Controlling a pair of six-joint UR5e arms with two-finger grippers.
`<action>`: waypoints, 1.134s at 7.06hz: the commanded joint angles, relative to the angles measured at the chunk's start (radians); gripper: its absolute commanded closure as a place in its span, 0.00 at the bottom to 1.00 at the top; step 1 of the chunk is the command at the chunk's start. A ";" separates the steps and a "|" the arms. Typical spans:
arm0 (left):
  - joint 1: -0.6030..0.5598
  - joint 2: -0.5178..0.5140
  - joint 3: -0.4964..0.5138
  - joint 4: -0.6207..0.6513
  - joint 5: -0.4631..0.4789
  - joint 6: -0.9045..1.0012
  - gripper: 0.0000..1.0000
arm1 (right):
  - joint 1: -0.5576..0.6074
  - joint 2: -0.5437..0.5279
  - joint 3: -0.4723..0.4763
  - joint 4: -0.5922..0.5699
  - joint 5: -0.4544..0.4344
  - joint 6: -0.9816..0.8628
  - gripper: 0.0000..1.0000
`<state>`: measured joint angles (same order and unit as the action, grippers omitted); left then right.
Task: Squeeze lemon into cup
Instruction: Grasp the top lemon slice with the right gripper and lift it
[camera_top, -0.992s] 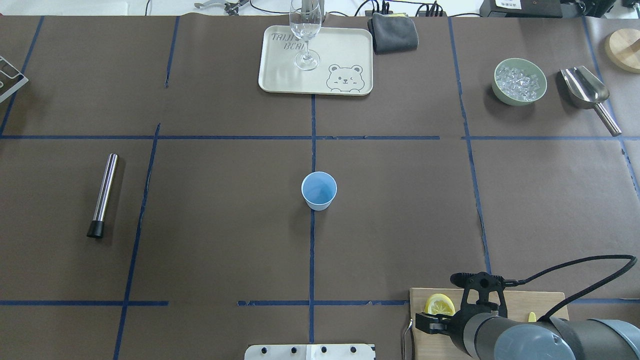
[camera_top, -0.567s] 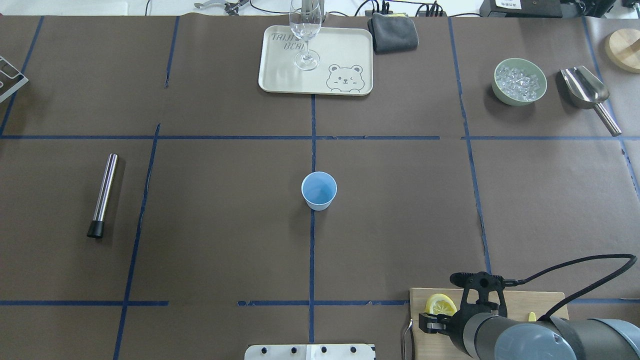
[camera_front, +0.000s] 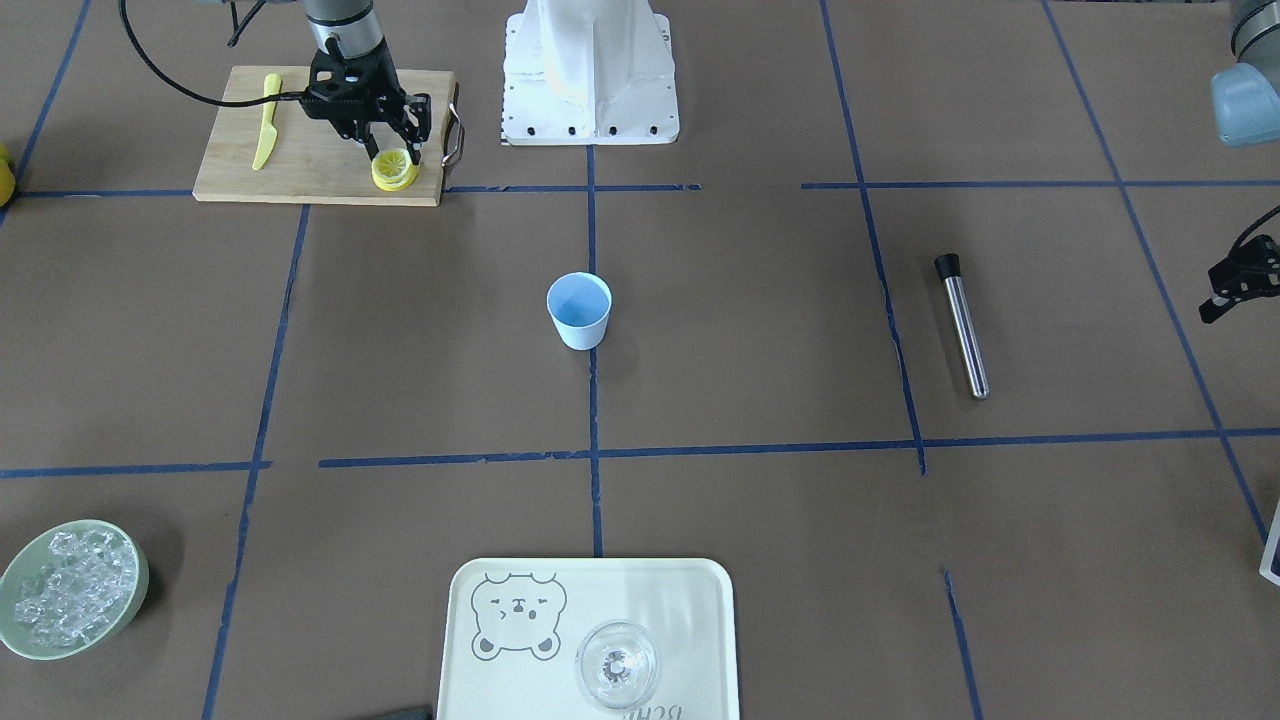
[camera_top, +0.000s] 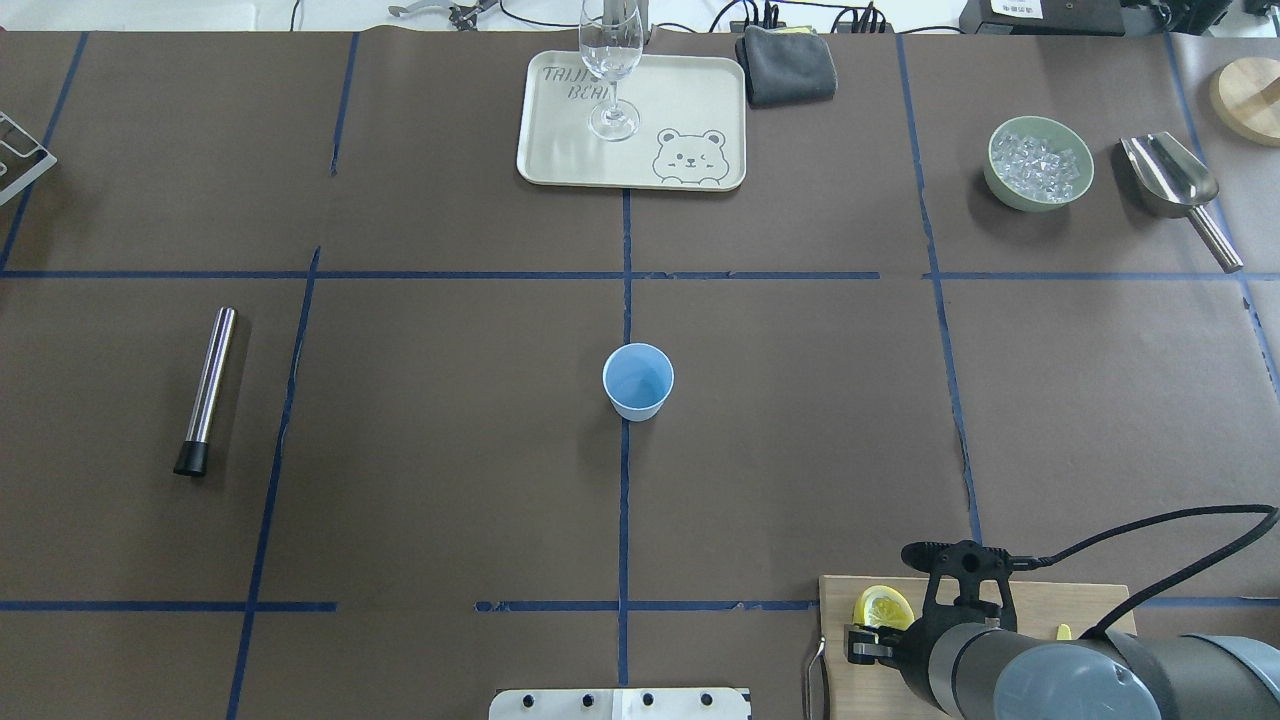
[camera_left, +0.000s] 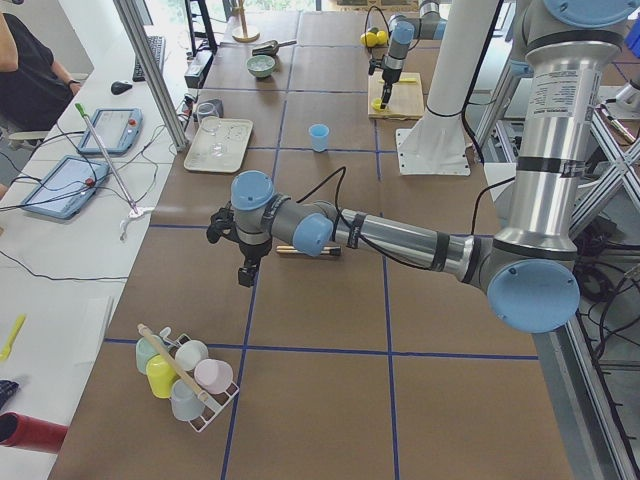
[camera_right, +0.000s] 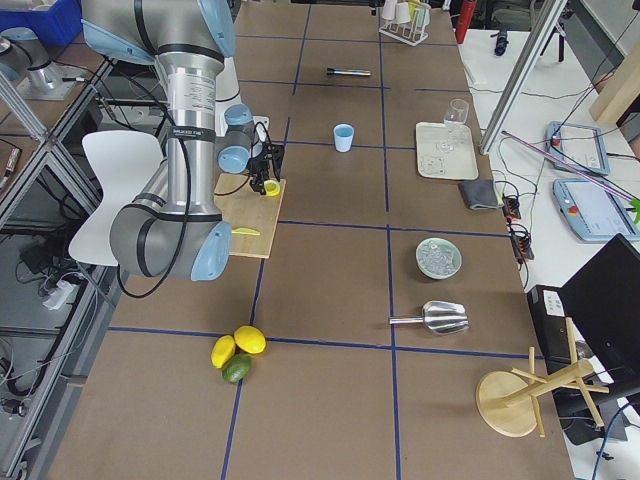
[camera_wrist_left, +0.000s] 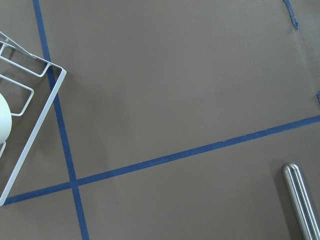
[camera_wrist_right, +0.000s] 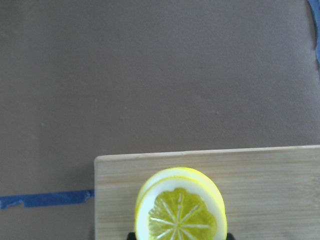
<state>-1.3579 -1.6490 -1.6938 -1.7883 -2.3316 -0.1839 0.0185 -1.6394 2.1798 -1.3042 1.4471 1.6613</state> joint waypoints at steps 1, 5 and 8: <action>0.000 0.000 -0.001 0.000 0.000 0.000 0.00 | 0.005 -0.010 0.029 -0.001 -0.001 0.002 0.61; 0.000 0.000 -0.003 0.000 0.000 0.000 0.00 | 0.009 -0.022 0.073 -0.010 -0.001 0.002 0.59; 0.000 -0.003 -0.003 0.001 0.000 -0.002 0.00 | 0.050 -0.025 0.116 -0.017 0.033 0.000 0.56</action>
<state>-1.3576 -1.6509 -1.6965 -1.7873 -2.3316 -0.1844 0.0435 -1.6643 2.2764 -1.3166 1.4583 1.6615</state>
